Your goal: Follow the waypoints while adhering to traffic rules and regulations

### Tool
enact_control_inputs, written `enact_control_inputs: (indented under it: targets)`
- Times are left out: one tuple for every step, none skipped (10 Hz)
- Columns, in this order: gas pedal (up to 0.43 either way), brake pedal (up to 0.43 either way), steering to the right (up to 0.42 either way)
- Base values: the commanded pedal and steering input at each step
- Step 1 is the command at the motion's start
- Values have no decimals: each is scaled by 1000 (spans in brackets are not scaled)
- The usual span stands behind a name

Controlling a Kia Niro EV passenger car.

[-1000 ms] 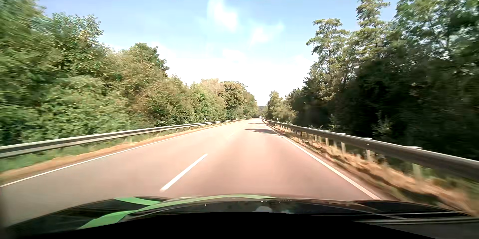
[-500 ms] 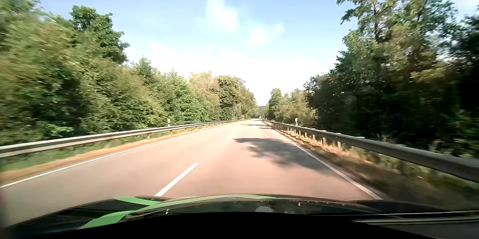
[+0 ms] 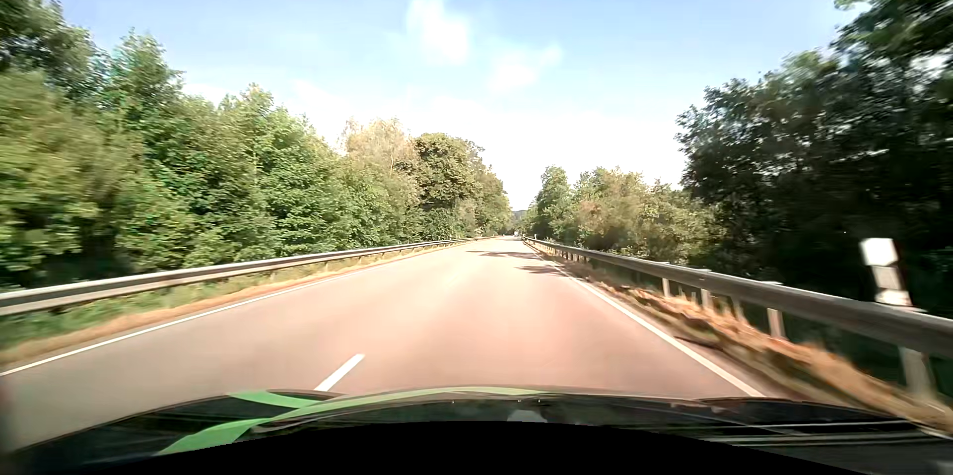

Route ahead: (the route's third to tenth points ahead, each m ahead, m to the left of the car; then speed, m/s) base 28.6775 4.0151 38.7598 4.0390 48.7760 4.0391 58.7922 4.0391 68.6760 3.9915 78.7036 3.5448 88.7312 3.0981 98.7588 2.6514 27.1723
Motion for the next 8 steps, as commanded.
enact_control_inputs:
  targets:
    - [260,0,1]
    - [260,0,1]
    - [268,0,1]
    - [268,0,1]
    - [268,0,1]
    - [280,0,1]
    - [280,0,1]
    - [287,0,1]
